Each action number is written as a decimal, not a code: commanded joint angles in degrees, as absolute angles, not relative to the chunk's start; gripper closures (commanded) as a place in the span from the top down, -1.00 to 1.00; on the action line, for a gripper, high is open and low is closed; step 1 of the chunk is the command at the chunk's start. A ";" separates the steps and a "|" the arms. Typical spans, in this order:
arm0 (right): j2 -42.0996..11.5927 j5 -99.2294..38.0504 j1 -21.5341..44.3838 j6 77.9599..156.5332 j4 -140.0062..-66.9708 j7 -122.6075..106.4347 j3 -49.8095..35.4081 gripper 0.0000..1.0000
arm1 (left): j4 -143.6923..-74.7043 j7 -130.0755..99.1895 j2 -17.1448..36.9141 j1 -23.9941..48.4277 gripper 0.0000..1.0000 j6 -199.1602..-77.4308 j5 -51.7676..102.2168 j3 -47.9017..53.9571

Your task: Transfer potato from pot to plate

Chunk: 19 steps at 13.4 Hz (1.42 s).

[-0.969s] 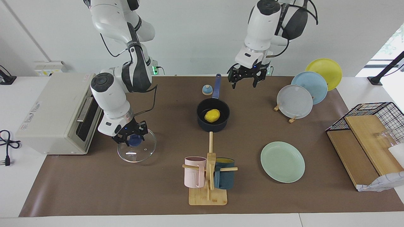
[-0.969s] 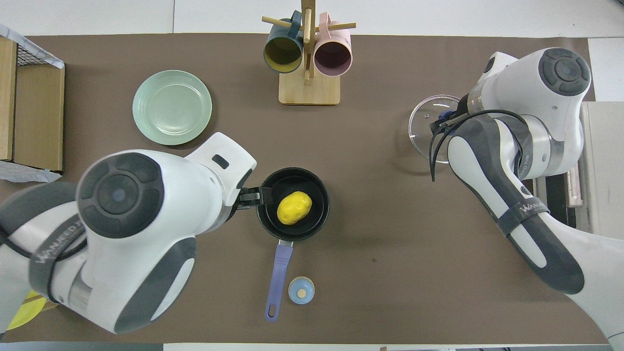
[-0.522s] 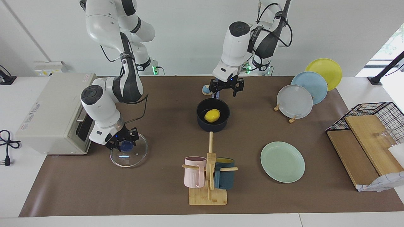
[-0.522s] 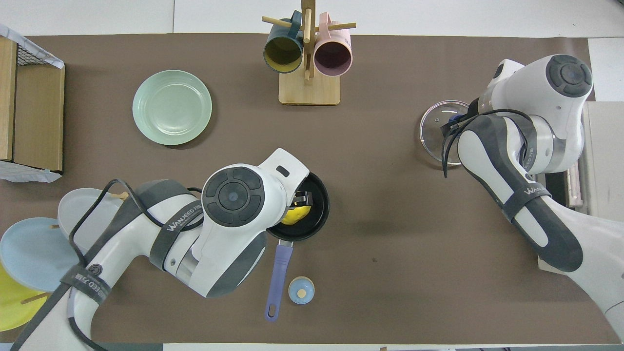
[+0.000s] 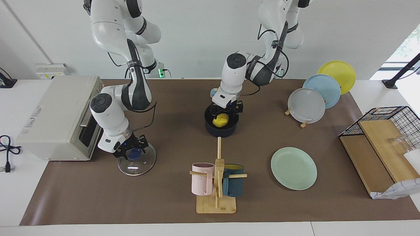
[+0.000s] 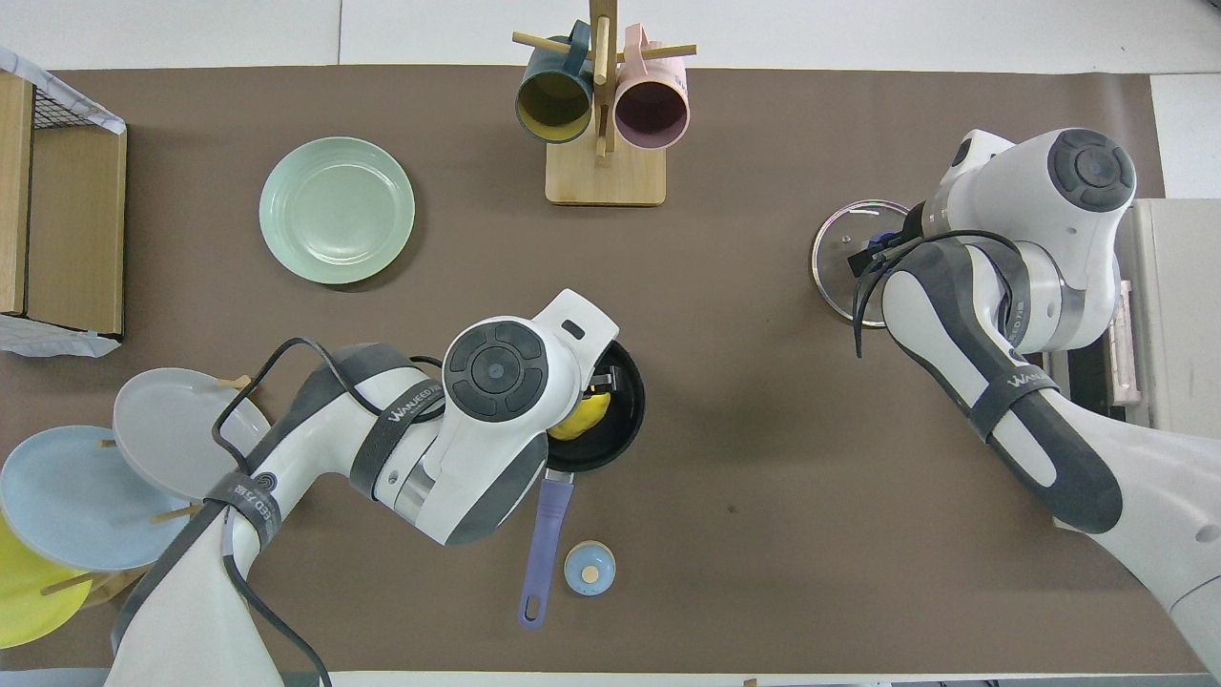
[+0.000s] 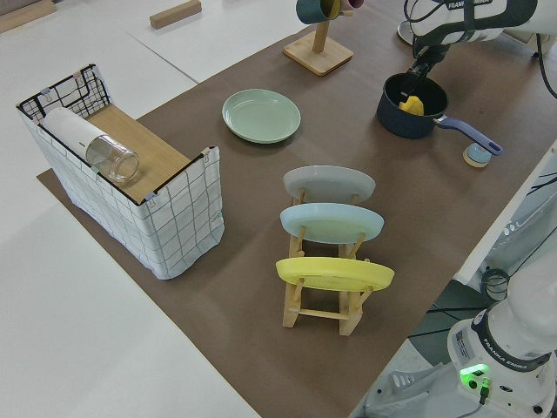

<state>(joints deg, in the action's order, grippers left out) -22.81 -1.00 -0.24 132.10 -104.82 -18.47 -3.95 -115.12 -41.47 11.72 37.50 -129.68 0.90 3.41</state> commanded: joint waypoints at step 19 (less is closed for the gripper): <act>1.14 -1.23 -0.88 92.90 -98.09 -0.26 -2.02 1.00 | -117.51 -47.02 15.73 40.96 1.00 -135.09 -7.91 2.46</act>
